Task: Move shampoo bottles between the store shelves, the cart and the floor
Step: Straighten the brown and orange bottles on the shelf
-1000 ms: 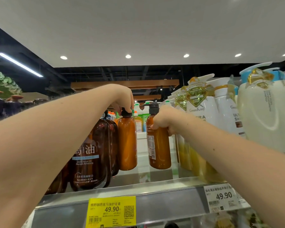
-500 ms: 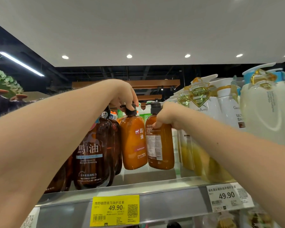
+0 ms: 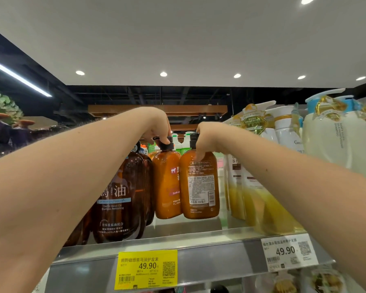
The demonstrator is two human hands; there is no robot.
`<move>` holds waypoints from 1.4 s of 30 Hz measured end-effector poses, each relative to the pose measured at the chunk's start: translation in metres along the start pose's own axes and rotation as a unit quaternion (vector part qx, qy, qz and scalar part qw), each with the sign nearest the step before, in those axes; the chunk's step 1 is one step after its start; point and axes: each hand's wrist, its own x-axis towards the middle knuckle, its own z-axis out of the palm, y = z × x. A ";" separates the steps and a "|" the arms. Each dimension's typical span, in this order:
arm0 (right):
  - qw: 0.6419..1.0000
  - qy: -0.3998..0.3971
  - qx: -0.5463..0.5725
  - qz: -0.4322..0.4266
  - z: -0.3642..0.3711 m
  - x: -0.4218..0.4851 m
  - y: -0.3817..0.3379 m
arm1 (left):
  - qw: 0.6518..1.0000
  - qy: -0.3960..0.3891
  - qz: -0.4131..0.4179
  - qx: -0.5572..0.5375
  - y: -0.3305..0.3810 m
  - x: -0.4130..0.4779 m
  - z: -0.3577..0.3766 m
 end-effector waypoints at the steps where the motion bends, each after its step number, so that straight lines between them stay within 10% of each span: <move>1: 1.000 -0.005 -0.023 -0.010 -0.008 -0.002 -0.005 | 1.000 -0.006 0.001 0.008 -0.001 0.000 0.002; 27: 0.983 -0.042 -0.179 -0.016 -0.029 0.049 -0.013 | 0.998 -0.013 -0.025 -0.058 -0.009 0.013 0.005; 37: 0.955 0.100 -0.273 -0.054 -0.008 0.038 -0.010 | 0.996 -0.004 -0.048 -0.077 -0.001 0.008 0.010; 42: 0.986 0.035 -0.165 -0.001 -0.015 0.038 -0.006 | 0.995 0.003 -0.042 -0.087 0.002 0.008 0.010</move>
